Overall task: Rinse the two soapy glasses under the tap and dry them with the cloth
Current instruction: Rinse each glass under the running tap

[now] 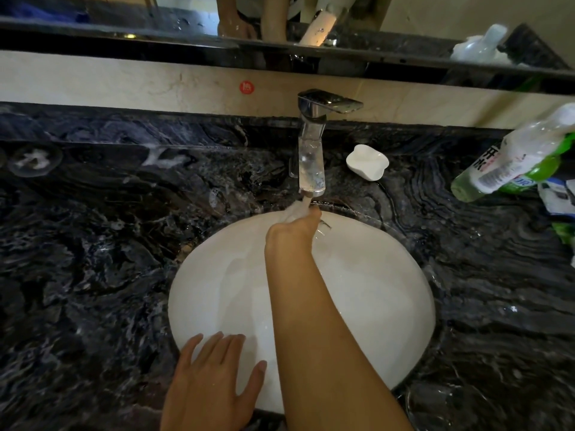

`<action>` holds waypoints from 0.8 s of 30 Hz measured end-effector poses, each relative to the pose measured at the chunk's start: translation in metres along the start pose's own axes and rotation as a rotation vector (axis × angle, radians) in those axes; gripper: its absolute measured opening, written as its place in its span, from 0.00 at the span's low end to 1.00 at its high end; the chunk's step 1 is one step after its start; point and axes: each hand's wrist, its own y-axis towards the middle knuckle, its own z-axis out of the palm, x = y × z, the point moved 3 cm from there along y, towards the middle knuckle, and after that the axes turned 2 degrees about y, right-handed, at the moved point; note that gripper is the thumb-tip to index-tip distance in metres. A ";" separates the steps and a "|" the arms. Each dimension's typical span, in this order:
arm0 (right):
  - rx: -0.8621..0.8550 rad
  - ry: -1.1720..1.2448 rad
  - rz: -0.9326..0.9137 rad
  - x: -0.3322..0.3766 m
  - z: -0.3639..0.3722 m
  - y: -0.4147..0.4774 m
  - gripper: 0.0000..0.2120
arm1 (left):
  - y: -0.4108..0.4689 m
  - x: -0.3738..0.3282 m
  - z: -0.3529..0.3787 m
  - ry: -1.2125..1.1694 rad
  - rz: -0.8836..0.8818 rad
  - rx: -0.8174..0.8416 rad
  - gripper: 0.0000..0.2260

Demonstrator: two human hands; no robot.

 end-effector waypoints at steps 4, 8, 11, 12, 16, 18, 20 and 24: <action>-0.198 -0.031 0.012 0.003 -0.002 0.015 0.44 | 0.001 0.000 0.001 0.002 -0.029 0.018 0.34; -0.115 -0.056 -0.271 0.006 -0.016 0.027 0.42 | 0.002 -0.001 -0.002 0.004 -0.049 0.008 0.25; -0.046 -0.251 -0.532 0.017 -0.022 0.030 0.42 | 0.002 -0.001 -0.004 -0.006 -0.044 -0.013 0.25; -0.010 -0.366 -0.612 0.019 -0.024 0.032 0.40 | 0.002 -0.001 -0.004 -0.010 -0.042 -0.019 0.25; 0.217 -0.795 -0.951 0.030 -0.021 0.027 0.38 | 0.002 -0.001 -0.007 -0.001 -0.046 -0.035 0.25; 0.297 -0.909 -1.003 0.033 -0.020 0.026 0.39 | 0.002 -0.001 -0.007 0.000 -0.047 -0.030 0.24; 0.337 -0.964 -1.014 0.034 -0.021 0.026 0.40 | 0.002 -0.001 -0.007 -0.003 -0.045 -0.038 0.24; 0.372 -1.034 -1.024 0.035 -0.023 0.026 0.42 | 0.001 -0.001 -0.006 -0.007 -0.042 -0.046 0.24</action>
